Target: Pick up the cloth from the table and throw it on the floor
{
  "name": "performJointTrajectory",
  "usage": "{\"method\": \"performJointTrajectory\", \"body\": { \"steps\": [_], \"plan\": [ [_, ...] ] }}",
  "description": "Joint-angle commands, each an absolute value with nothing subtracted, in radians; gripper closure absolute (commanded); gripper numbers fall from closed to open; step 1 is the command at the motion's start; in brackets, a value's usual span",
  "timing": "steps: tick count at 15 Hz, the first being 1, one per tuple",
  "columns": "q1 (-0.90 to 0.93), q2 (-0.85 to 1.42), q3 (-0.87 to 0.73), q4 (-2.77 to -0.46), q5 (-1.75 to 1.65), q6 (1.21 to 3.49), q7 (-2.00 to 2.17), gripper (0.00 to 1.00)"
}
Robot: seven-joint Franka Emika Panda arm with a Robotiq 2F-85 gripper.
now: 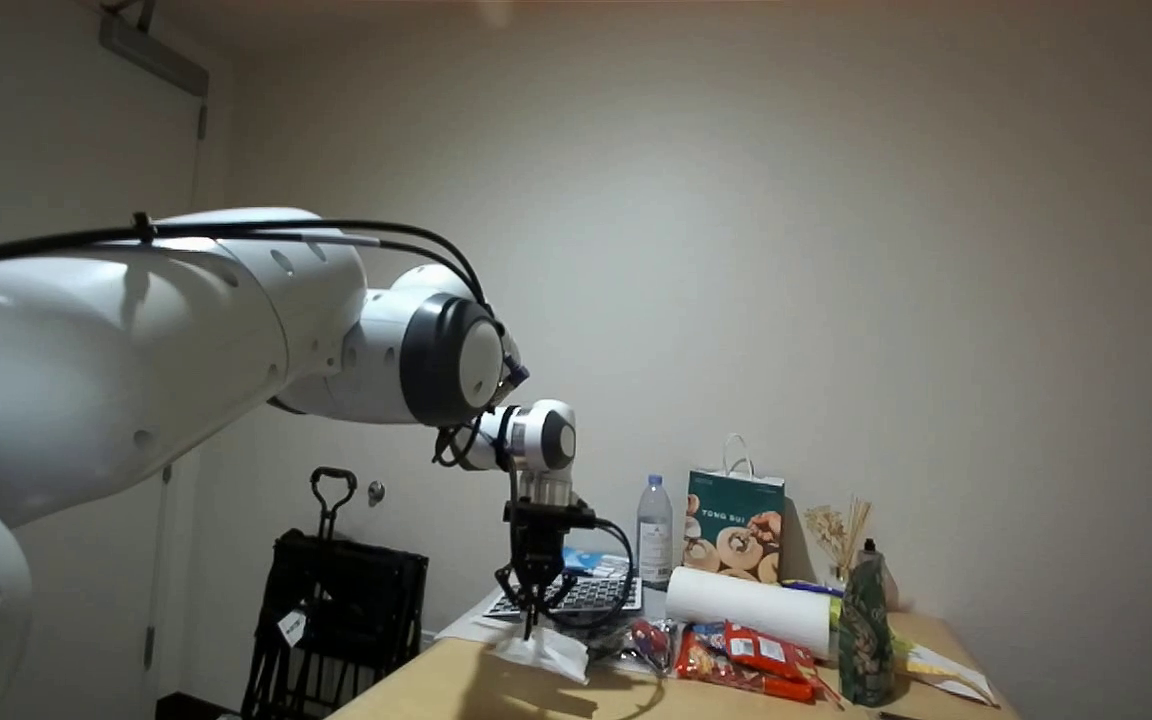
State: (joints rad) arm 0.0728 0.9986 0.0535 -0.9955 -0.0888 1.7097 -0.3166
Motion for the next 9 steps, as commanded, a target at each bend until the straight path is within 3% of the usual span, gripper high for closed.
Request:
{"method": "performJointTrajectory", "body": {
  "steps": [1,7,9],
  "plan": [
    [0.145,1.08,0.071,-0.89,-0.135,1.572,-0.361,0.96],
    [0.274,1.199,0.065,-0.721,-0.235,1.455,-0.461,0.95],
    [0.277,1.174,0.063,-0.776,-0.216,1.494,-0.415,0.95]
  ]
}}
